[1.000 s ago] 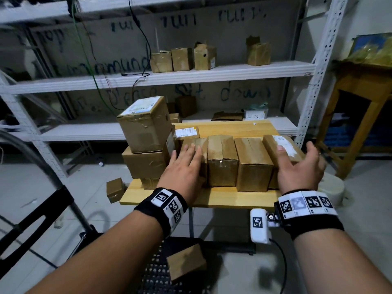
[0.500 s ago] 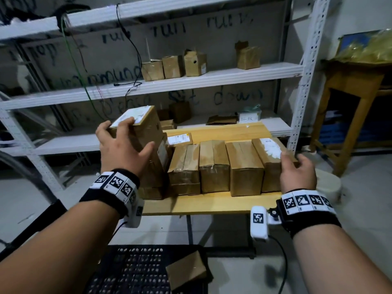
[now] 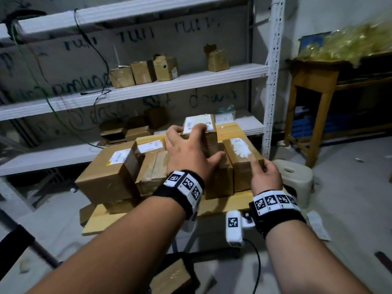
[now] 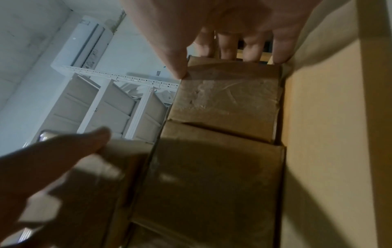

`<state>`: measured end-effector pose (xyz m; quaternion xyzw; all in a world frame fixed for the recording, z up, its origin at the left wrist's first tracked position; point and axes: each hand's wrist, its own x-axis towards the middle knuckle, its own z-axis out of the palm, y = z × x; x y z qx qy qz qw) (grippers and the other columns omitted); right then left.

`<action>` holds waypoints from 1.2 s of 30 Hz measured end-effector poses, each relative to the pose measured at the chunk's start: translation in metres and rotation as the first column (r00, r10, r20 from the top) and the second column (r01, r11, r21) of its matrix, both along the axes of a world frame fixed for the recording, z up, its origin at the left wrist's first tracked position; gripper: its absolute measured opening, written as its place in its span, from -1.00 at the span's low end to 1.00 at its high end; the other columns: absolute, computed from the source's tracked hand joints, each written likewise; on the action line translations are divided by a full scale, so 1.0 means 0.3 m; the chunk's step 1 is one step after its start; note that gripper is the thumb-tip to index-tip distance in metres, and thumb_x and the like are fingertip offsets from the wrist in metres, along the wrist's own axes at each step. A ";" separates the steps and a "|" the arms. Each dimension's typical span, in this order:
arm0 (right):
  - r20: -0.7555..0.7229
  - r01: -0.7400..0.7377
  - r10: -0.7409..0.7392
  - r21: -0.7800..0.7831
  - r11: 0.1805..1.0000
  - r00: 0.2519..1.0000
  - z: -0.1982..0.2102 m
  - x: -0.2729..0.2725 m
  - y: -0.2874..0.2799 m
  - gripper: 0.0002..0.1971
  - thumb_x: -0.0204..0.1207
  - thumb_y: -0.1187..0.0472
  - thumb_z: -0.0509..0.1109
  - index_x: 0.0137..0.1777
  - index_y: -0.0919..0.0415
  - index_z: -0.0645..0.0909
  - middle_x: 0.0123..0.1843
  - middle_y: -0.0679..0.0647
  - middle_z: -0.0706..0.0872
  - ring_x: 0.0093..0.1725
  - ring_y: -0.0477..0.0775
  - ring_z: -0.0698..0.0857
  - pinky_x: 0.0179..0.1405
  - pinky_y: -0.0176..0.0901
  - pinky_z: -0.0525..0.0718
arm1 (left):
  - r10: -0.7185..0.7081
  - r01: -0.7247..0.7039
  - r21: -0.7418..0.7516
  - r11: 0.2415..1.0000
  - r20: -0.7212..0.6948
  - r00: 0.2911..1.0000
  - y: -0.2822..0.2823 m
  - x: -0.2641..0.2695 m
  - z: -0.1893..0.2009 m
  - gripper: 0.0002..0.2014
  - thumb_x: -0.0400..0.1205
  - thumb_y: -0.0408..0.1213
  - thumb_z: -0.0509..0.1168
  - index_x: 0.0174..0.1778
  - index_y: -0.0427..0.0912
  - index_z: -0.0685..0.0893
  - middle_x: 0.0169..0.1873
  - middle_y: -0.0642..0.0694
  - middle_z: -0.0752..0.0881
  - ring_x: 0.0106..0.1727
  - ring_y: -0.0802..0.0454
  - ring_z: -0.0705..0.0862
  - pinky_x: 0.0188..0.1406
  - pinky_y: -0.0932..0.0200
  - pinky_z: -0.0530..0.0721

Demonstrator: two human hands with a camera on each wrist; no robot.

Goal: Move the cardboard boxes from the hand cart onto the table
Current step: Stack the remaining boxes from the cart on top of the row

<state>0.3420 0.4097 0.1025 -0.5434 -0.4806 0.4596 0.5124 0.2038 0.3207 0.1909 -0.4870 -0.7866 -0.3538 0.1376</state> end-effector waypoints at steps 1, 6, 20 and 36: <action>-0.006 -0.002 0.002 -0.006 1.000 1.000 -0.004 0.001 0.005 -0.49 0.66 -0.23 0.38 0.42 0.11 0.69 0.30 0.12 0.79 0.31 0.26 0.72 0.28 0.05 0.61 | 0.010 -0.010 -0.009 1.000 -0.003 1.000 0.017 0.017 -0.010 -0.26 0.36 0.31 0.61 0.42 0.36 0.47 0.48 -0.18 0.27 0.54 -0.27 0.40 0.45 -0.19 0.67; -0.028 -0.021 0.020 -0.024 0.999 0.999 -0.007 0.013 0.013 -0.60 0.70 -0.10 0.40 0.42 0.10 0.66 0.10 -0.02 0.69 0.11 0.09 0.63 0.14 -0.12 0.48 | 0.002 -0.002 -0.015 1.000 -0.030 1.000 0.056 0.070 -0.029 -0.25 0.37 0.33 0.59 0.45 0.31 0.50 0.48 -0.20 0.27 0.52 -0.27 0.37 0.42 -0.15 0.61; 0.005 0.072 -0.072 -0.114 0.991 0.997 0.020 0.032 -0.096 -0.37 0.45 -0.29 0.46 0.40 0.01 0.44 0.49 0.19 0.60 0.44 0.34 0.61 0.48 0.22 0.54 | -0.100 0.096 0.072 0.993 0.052 0.994 -0.213 -0.024 -0.058 -0.29 0.54 0.44 0.33 0.42 -0.03 0.61 0.28 -0.06 0.60 0.29 -0.06 0.66 0.30 -0.05 0.73; 0.555 -0.794 0.805 -0.385 0.471 0.209 -0.341 -0.254 -0.517 -0.79 0.62 -0.09 0.50 -0.12 0.02 0.73 -0.23 -0.05 0.78 -0.26 -0.02 0.72 -0.31 -0.16 0.60 | 0.207 -0.015 -0.397 0.918 0.446 0.871 -0.763 -0.318 -0.677 -0.73 0.69 0.08 0.42 -0.15 -0.03 0.69 -0.24 -0.02 0.80 -0.18 -0.01 0.75 -0.05 -0.05 0.78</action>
